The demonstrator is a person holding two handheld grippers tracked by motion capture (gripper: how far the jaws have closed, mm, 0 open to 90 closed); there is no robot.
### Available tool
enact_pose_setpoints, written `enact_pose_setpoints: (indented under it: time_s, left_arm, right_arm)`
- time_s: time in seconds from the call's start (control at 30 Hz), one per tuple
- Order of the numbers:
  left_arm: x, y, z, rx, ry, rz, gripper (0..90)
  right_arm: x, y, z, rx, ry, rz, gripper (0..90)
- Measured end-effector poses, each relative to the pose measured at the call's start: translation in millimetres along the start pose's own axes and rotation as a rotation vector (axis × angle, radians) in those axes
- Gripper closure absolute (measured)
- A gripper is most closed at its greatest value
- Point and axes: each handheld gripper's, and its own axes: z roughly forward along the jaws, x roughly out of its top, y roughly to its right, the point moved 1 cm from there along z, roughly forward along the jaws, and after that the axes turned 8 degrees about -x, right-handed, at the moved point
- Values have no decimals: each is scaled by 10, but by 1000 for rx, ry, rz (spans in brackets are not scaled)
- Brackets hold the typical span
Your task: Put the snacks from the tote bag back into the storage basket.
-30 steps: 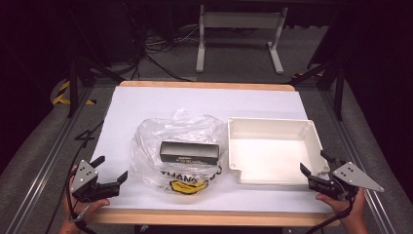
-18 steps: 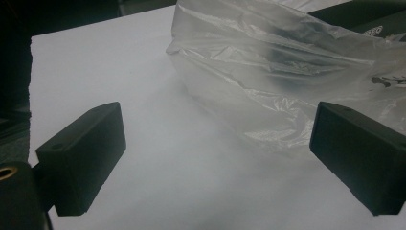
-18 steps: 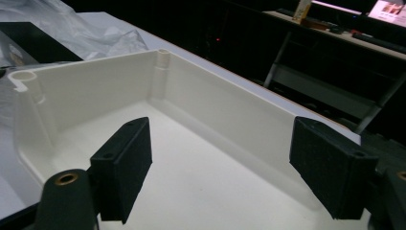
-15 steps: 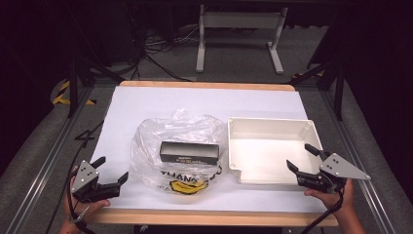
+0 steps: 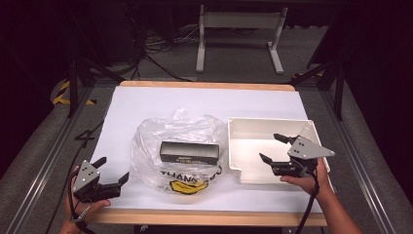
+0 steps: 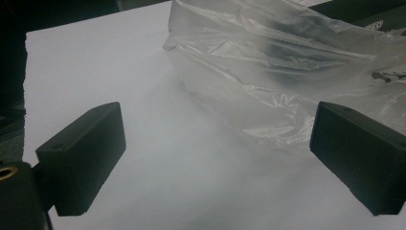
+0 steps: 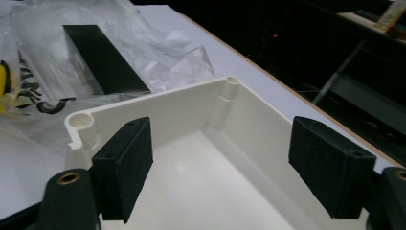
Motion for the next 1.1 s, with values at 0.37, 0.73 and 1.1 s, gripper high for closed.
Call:
enact_pose_setpoints:
  time_s: [0.37, 0.73, 1.1]
  left_arm:
    - [0, 8, -6, -5, -2, 7, 62]
    - [-7, 12, 6, -11, -8, 5, 62]
    - [-10, 15, 9, -17, -10, 5, 62]
  right_arm:
    - [287, -74, 324, 120, -37, -50, 244]
    - [457, -165, 611, 195, -84, -95, 256]
    - [613, -335, 911, 269, -142, -178, 260]
